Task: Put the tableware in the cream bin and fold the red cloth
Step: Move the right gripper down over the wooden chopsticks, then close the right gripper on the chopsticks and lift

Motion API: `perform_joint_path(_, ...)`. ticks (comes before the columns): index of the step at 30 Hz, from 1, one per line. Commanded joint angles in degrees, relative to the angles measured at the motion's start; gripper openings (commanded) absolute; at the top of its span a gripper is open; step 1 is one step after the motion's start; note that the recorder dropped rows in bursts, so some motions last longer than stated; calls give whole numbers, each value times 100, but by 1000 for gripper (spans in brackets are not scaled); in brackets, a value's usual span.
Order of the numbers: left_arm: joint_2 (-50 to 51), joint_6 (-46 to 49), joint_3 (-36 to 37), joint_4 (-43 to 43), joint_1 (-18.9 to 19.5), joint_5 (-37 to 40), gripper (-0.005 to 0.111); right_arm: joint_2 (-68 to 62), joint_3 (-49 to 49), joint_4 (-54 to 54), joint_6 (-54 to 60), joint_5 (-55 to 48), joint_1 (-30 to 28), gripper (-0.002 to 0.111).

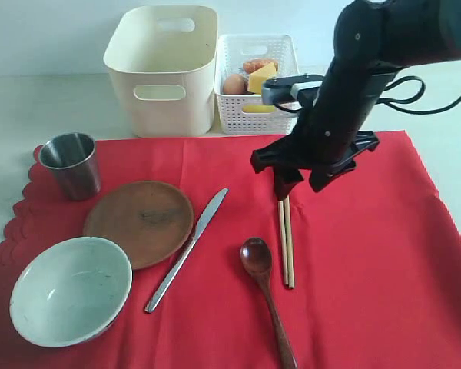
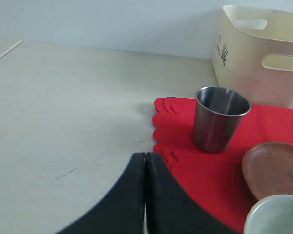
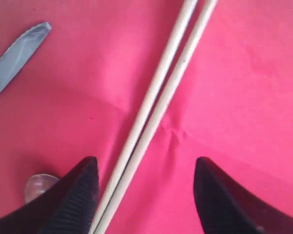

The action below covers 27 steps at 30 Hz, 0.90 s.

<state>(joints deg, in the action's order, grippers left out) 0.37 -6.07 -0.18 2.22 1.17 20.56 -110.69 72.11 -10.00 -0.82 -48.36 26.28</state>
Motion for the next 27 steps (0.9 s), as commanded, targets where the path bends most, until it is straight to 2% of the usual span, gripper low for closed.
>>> perform_joint_path(1, -37, -15, 18, 18, -1, -37, 0, -253, 293, 735, -567, 37, 302, 55)
perform_joint_path(3, -37, -15, 18, 18, -1, -37, 0, -408, 409, 1000, -804, 5, 342, 55)
perform_joint_path(14, -37, -15, 18, 18, -1, -37, 0, -957, 887, 964, -948, -134, 331, 55)
perform_joint_path(27, -37, -15, 18, 18, -1, -37, 0, -1267, 898, 954, -827, -118, 307, 55)
